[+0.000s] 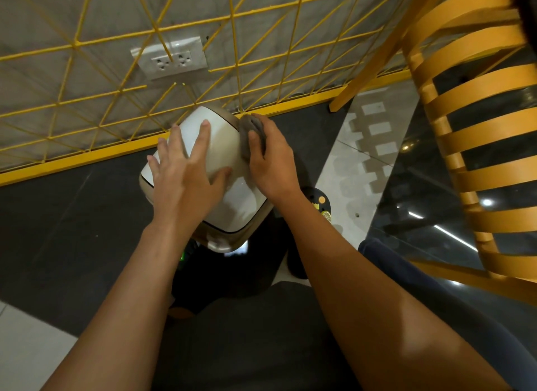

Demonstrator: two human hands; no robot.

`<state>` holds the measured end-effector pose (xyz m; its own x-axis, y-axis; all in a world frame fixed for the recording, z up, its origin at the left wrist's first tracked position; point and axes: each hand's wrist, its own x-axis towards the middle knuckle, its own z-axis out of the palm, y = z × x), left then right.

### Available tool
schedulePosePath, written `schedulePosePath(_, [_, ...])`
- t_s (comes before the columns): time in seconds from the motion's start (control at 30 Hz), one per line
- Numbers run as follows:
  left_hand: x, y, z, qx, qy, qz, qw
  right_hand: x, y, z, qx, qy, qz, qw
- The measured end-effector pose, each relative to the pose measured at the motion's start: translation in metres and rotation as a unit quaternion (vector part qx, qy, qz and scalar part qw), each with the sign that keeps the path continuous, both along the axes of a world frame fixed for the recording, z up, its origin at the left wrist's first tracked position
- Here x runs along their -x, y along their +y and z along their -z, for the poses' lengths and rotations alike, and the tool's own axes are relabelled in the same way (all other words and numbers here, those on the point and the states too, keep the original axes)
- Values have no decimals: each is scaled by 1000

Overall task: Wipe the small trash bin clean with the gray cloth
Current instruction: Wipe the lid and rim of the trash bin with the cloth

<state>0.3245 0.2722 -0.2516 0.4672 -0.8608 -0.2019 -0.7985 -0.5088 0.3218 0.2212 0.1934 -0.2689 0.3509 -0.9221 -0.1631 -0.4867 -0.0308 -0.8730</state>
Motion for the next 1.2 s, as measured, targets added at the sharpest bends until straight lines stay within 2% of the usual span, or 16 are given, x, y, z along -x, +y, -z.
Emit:
schedulePosePath(0.17, [-1,-1,-2,-8,6,5,1000,21,-4,3,-41,48,16,998])
schedulePosePath(0.33, [-7,-2,-6,-18,48,2,999,52,-4,12,-82,90,79,989])
schedulePosePath(0.73, [1,-8,-13,-24,38,15,999,54,49,20,-104,92,-29,990])
schedulePosePath(0.93, [5,-5,-8,-56,-2,55,997,59,74,25,-172,82,-23,981])
schedulePosePath(1.03, [2,-4,-9,-62,-5,72,995,63,65,22,-268,2,55,962])
schedulePosePath(1.13, [-2,-2,-9,-84,-5,97,992,70,46,9,-388,-167,202,883])
schedulePosePath(1.17, [-3,-2,-10,-92,-4,105,990,74,40,7,-393,-193,219,872])
schedulePosePath(1.2, [-4,-2,-10,-96,-2,108,989,78,35,6,-382,-191,214,878])
